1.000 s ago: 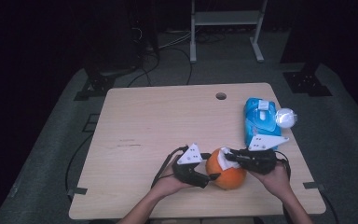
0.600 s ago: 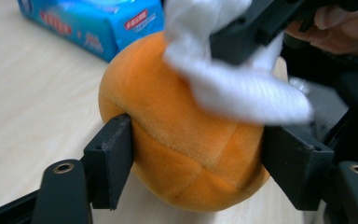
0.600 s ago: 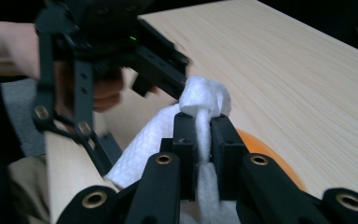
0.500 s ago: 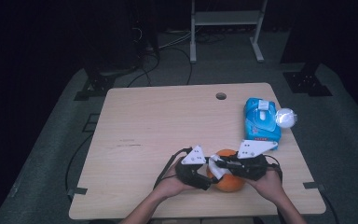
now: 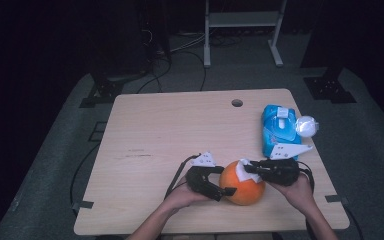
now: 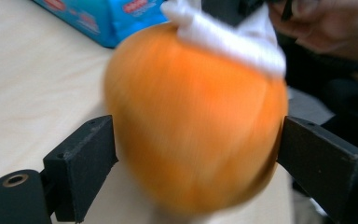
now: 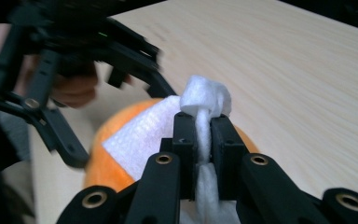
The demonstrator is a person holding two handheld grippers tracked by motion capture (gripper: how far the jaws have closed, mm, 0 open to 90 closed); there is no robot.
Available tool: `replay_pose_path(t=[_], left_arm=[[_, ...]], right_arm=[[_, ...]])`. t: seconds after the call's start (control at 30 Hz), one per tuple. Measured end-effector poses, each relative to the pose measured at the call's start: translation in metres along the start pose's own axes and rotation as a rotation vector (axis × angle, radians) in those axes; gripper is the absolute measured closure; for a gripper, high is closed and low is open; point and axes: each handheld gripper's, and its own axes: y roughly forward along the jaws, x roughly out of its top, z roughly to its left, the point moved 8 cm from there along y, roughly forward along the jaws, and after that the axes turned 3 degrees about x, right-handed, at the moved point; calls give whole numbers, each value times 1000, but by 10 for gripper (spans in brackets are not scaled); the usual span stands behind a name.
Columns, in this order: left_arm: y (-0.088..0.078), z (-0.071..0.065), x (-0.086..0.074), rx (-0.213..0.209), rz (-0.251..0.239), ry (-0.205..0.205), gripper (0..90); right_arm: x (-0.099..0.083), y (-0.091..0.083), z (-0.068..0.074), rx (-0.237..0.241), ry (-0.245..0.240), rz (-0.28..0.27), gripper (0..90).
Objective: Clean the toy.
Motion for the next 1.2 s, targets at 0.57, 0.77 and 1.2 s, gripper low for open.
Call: replay_pose_path(t=[0.57, 0.77, 1.2], left_arm=[[-1, 1, -3, 17, 17, 60, 108], [-4, 5, -2, 41, -21, 69, 255], [-16, 25, 1, 115, -48, 101, 61]], right_arm=[[-12, -8, -11, -25, 8, 31, 812], [-6, 1, -4, -34, -28, 39, 811], [-7, 13, -3, 8, 10, 9, 810]])
